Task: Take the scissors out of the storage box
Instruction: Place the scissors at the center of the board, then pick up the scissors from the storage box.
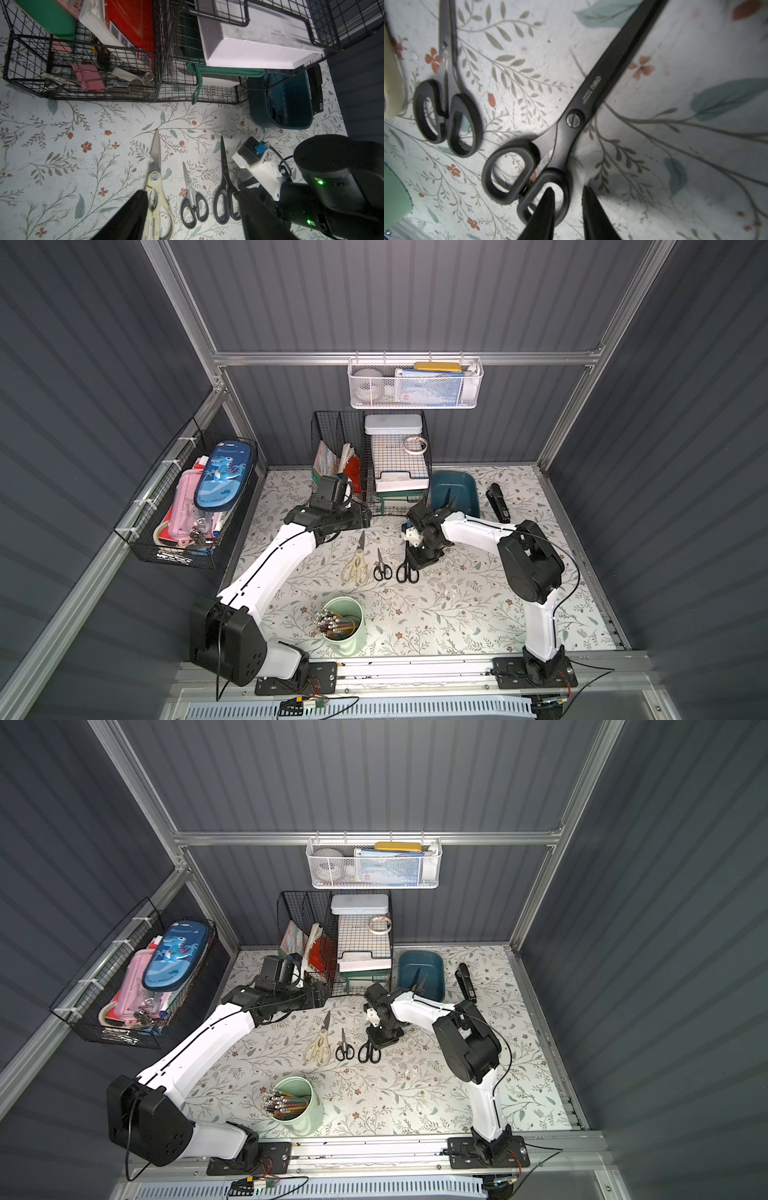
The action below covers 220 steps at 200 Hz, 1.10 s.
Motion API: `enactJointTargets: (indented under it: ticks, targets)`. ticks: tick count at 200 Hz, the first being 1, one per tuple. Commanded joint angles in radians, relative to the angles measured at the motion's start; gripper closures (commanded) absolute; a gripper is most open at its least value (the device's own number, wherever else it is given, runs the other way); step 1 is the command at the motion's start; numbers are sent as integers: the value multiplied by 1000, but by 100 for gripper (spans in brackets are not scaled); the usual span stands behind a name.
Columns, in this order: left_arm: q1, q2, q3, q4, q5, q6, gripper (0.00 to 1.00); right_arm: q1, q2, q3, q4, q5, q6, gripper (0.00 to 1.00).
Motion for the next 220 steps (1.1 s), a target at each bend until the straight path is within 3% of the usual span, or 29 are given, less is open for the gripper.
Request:
enactJointTargets:
  ticks: [1,38,66,133,220]
  targets:
    - [6,1,-3,-6,2,24,26,-35,-127,-14,5,16,23,72]
    - [6,21,10,-7,-3,82,27,-161,-307,-62,71,144,60,68]
    - [3,58,15,1,-37,80,28,-285,-323,-67,134,263,125,61]
    - [-80,137,15,-4,-104,82,28,-367,-22,188,32,311,185,55]
    - [-83,153,29,-3,-100,86,28,-396,230,419,-78,242,157,51]
